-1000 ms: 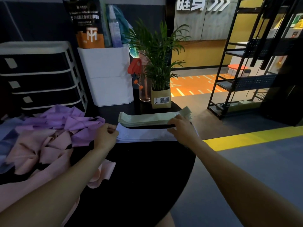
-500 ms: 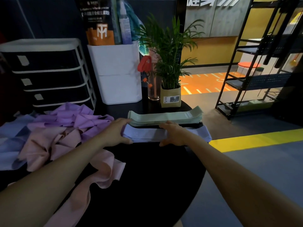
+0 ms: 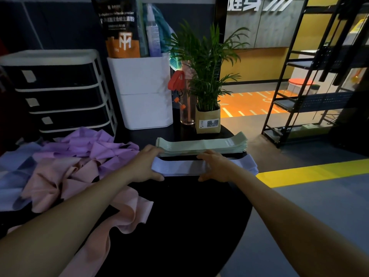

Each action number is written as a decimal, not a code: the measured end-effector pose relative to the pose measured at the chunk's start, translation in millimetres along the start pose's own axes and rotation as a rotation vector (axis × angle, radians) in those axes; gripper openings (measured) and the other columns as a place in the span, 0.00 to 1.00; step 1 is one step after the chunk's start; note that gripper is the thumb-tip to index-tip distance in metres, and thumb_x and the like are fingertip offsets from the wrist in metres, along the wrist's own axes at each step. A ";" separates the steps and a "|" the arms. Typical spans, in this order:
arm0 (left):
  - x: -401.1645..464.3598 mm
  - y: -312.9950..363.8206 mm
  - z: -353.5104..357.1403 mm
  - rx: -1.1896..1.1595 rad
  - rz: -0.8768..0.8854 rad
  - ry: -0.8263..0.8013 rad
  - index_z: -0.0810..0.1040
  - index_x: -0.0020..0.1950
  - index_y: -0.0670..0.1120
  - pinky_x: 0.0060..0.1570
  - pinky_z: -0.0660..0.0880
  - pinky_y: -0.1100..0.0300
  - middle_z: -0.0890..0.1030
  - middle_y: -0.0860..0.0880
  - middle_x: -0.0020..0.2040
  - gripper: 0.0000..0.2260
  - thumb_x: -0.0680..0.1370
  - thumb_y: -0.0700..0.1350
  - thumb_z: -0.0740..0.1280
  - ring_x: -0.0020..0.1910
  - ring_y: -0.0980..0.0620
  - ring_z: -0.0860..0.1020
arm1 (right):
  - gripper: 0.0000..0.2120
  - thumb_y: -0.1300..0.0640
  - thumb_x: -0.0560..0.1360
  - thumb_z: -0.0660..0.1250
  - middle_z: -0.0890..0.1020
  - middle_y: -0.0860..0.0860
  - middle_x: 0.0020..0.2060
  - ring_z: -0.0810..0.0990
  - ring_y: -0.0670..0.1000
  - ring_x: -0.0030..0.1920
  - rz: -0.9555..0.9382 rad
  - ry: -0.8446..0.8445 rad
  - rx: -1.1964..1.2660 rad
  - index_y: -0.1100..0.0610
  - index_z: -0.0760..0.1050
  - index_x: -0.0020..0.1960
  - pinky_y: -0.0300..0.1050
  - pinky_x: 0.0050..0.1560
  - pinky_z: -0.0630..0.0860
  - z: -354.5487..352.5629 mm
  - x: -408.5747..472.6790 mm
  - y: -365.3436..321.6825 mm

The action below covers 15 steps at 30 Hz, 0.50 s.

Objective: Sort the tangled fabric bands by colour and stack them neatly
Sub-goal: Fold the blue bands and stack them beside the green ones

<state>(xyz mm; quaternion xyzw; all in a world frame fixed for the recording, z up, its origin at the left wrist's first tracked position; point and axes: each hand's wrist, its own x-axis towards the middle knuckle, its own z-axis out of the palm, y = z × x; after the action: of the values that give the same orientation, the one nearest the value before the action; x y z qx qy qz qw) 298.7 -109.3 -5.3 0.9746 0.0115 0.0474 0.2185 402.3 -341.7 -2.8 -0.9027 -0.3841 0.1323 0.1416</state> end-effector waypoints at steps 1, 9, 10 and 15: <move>1.5 5.6 -0.7 0.032 0.019 0.008 0.66 0.70 0.45 0.61 0.63 0.65 0.66 0.48 0.66 0.38 0.64 0.47 0.79 0.64 0.51 0.67 | 0.40 0.48 0.68 0.74 0.64 0.54 0.69 0.64 0.57 0.69 0.004 0.008 -0.023 0.56 0.60 0.73 0.50 0.69 0.64 -2.8 -3.7 4.3; 36.4 66.6 24.8 0.232 0.174 -0.204 0.57 0.75 0.48 0.67 0.64 0.55 0.62 0.48 0.71 0.39 0.70 0.52 0.73 0.69 0.48 0.64 | 0.38 0.46 0.67 0.74 0.68 0.57 0.66 0.66 0.59 0.67 0.105 -0.055 -0.213 0.58 0.65 0.70 0.49 0.64 0.67 -30.6 -33.7 56.3; 41.0 70.5 28.0 0.259 0.180 -0.230 0.56 0.75 0.48 0.67 0.65 0.54 0.62 0.48 0.71 0.39 0.71 0.53 0.73 0.69 0.48 0.65 | 0.37 0.46 0.68 0.74 0.68 0.57 0.67 0.66 0.59 0.67 0.118 -0.054 -0.229 0.58 0.65 0.70 0.49 0.64 0.67 -31.6 -35.9 59.4; 55.0 69.3 34.6 0.277 0.145 -0.338 0.58 0.74 0.46 0.68 0.64 0.53 0.64 0.48 0.71 0.34 0.74 0.56 0.68 0.69 0.48 0.65 | 0.30 0.50 0.70 0.72 0.70 0.58 0.65 0.68 0.58 0.64 0.109 -0.045 -0.174 0.59 0.68 0.68 0.48 0.61 0.68 -31.5 -36.0 68.5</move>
<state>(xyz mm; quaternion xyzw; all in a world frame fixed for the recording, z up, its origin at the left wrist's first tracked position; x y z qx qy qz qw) 357.0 -184.3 -2.1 0.9876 -0.0888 -0.1032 0.0775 434.1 -418.4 6.6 -0.9280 -0.3475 0.1263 0.0465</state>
